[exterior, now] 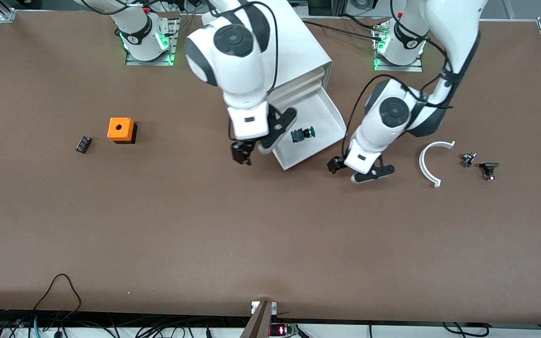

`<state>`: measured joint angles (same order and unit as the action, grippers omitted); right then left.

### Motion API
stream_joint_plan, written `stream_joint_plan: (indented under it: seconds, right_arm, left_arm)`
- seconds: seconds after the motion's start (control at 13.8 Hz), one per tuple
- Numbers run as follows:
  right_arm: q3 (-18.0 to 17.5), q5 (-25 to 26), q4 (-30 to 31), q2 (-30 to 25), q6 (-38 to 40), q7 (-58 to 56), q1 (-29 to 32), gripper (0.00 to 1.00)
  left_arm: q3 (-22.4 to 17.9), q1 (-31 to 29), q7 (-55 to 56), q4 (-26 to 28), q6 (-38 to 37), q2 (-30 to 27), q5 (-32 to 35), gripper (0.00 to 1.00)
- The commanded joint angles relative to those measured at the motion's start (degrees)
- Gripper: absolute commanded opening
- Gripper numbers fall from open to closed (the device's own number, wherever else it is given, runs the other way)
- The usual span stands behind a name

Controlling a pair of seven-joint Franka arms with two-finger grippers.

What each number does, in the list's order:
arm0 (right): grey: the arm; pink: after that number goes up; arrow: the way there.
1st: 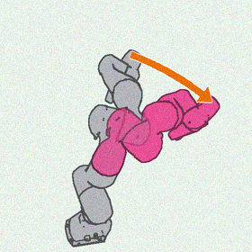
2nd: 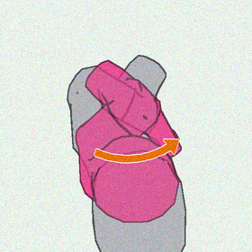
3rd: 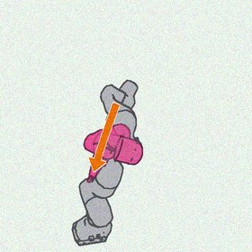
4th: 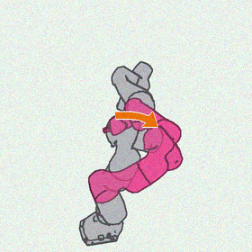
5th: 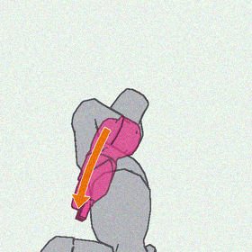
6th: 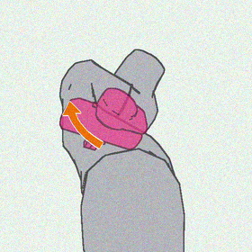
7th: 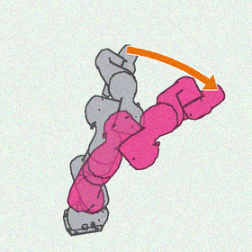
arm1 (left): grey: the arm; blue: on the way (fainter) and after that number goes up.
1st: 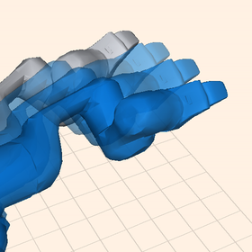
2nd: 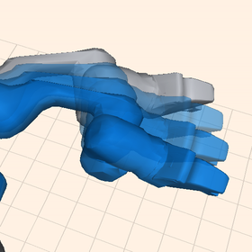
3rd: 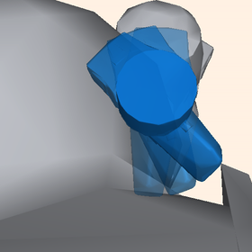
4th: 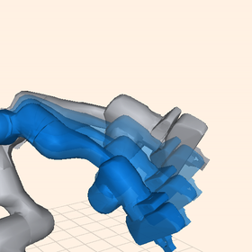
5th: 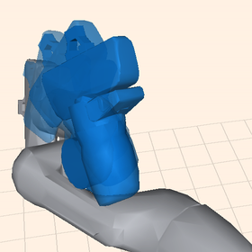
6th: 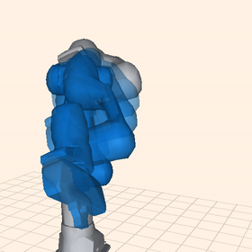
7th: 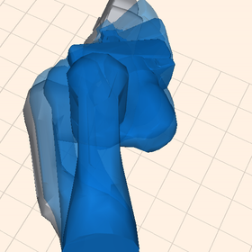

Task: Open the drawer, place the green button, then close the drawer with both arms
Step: 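Push the drawer shut with the left gripper while the right gripper withdraws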

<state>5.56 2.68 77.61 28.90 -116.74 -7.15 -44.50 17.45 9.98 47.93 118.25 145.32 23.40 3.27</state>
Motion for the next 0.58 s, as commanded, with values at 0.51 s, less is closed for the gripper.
stream_joint_plan:
  seconds: [0.51]
  right_arm:
    - [8.14,-0.22,3.43,-6.3,16.62,28.77,6.08,1.0]
  left_arm:
    - [7.48,3.73,19.45,9.09,-0.03,-3.44,2.62,1.0]
